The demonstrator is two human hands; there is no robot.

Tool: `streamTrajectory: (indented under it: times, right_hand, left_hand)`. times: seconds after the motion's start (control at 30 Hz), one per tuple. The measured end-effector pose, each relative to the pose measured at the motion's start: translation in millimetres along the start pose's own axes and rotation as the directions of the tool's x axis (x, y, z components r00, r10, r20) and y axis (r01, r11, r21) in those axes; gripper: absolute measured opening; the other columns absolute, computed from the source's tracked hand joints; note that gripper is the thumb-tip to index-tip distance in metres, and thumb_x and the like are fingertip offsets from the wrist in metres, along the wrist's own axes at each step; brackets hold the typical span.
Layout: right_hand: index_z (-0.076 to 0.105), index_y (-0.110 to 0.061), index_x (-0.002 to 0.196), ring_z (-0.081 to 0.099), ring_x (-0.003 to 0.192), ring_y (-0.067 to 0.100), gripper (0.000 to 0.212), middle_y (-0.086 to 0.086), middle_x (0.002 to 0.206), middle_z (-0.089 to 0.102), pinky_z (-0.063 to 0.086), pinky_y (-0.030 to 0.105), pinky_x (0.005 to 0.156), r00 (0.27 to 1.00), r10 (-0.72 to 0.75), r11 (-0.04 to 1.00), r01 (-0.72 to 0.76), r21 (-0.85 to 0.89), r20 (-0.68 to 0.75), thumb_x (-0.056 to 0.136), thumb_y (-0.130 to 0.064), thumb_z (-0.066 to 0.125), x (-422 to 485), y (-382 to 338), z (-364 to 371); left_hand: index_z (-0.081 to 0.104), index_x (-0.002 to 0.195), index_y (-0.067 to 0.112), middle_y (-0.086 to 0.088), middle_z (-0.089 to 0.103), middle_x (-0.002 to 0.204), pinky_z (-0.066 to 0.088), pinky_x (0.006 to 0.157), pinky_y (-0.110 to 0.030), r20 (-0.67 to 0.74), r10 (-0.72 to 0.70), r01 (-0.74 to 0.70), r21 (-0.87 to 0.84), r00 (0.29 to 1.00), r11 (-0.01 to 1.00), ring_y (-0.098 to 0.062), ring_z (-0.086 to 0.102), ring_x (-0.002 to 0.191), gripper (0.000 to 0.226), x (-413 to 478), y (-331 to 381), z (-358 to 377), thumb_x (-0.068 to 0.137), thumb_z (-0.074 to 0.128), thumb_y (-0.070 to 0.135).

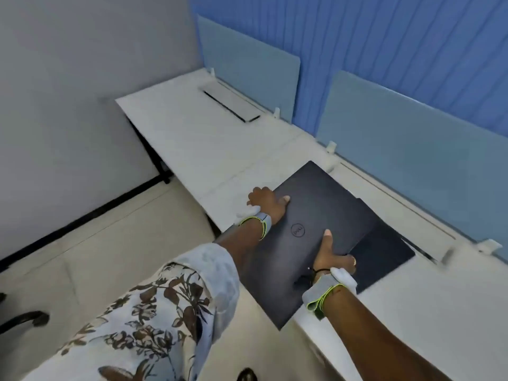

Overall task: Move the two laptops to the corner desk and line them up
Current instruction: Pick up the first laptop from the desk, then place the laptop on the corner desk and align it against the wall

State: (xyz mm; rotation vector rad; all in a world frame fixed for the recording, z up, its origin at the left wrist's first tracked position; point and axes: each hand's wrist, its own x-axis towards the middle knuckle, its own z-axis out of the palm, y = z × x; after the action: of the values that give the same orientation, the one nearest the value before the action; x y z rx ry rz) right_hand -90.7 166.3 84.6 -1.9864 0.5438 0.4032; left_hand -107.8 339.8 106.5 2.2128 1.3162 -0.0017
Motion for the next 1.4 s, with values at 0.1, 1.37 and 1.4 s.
streamTrajectory:
  times: [0.1,1.37,1.4]
  right_hand:
    - [0.056,0.006,0.123,0.061,0.113,0.040,0.080,0.022,0.128,0.059,0.042,0.037,0.081,0.999,-0.033,0.999,0.032,0.006,0.027,0.083,-0.063,0.063,-23,-18,49]
    - [0.062,-0.007,0.121,0.063,0.113,0.037,0.097,0.015,0.126,0.062,0.052,0.043,0.094,0.995,0.098,0.995,-0.097,0.036,-0.005,0.062,-0.084,0.059,-66,-379,758]
    - [0.061,-0.007,0.121,0.063,0.113,0.037,0.093,0.016,0.126,0.061,0.052,0.042,0.093,0.994,0.112,0.993,-0.112,0.037,-0.015,0.065,-0.082,0.060,-67,-388,776]
  left_hand:
    - [0.054,0.126,0.005,-0.017,0.051,0.131,0.041,0.101,-0.045,-0.013,-0.015,0.015,-0.013,1.000,1.000,-0.038,0.047,0.125,0.069,37,-33,-32,0.087,0.049,0.061]
    - [0.052,0.132,0.001,-0.022,0.048,0.139,0.034,0.110,-0.042,0.146,-0.027,0.034,-0.049,0.989,0.998,-0.041,0.044,0.131,0.070,759,-227,-342,0.089,0.050,0.056]
    - [0.053,0.132,0.001,-0.021,0.049,0.138,0.034,0.110,-0.042,0.160,-0.023,0.027,-0.024,0.987,0.999,-0.041,0.044,0.130,0.071,781,-229,-349,0.089,0.049,0.058]
